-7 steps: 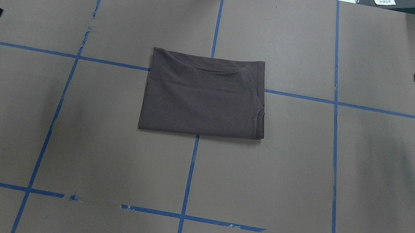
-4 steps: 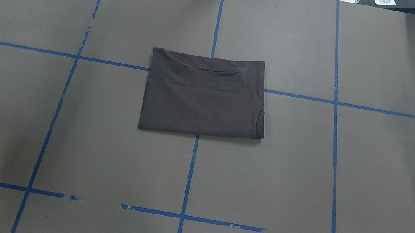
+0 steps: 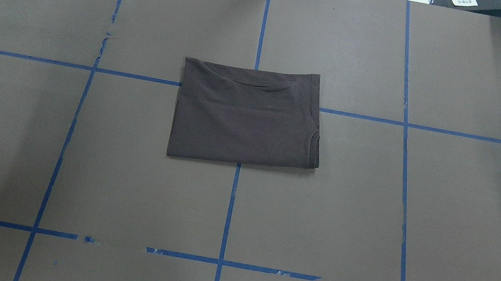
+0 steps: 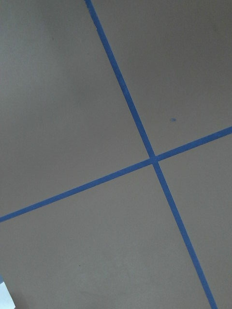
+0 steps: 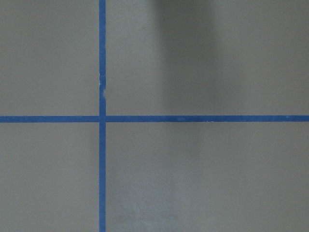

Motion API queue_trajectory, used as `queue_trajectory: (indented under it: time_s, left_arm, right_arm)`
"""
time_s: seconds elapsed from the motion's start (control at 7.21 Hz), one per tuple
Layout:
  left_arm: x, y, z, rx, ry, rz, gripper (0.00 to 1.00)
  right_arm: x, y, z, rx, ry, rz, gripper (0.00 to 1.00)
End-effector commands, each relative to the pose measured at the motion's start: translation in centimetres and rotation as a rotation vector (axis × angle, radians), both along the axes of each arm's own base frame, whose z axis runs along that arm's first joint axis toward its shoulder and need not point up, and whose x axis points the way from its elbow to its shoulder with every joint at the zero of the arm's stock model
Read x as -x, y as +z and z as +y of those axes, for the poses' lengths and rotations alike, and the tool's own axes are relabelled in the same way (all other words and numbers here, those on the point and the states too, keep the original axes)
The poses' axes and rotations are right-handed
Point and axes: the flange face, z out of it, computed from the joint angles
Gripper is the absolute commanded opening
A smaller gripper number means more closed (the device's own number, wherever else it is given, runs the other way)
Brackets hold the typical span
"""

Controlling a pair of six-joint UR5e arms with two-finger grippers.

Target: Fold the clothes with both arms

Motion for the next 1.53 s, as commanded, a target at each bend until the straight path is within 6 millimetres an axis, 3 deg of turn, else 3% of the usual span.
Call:
queue_trajectory:
  time_s: [0.0,0.14,0.28,0.42,0.55,0.69,0.97,1.11,1.39]
  left_arm:
    - [-0.2,-4.5,-2.7,0.145,0.005,-0.017,1.0]
    - [-0.2,-4.6,-2.8,0.201,0.011,-0.02,1.0]
    - [-0.1,-3.0,-2.6,0.166,0.088,-0.041,1.0]
    - [2.3,0.1,-2.4,0.154,0.127,-0.054,1.0]
    - [4.6,1.8,-2.2,0.162,0.109,-0.055,1.0]
    - [5.6,2.0,-2.1,0.165,0.092,-0.055,1.0]
    - [5.6,2.0,-2.1,0.163,0.092,-0.055,1.0]
    - [5.6,1.7,-2.1,0.157,0.092,-0.055,1.0]
    - [5.6,1.5,-2.2,0.156,0.089,-0.055,1.0]
  right_arm:
    - [-2.2,2.3,2.8,0.056,0.043,-0.044,1.0]
    - [-3.0,2.4,3.6,0.063,0.061,-0.078,1.0]
    - [-3.2,2.4,3.7,0.063,0.065,-0.08,1.0]
    - [-3.3,2.3,3.5,0.06,0.068,-0.074,1.0]
    - [-3.5,2.3,3.4,0.059,0.071,-0.07,1.0]
    - [-3.5,2.4,3.4,0.062,0.073,-0.071,1.0]
    - [-4.0,2.0,3.9,0.073,0.092,-0.08,1.0]
    - [-4.0,1.6,5.0,0.071,0.093,-0.08,1.0]
    - [-4.0,2.1,5.3,0.088,0.094,-0.08,1.0]
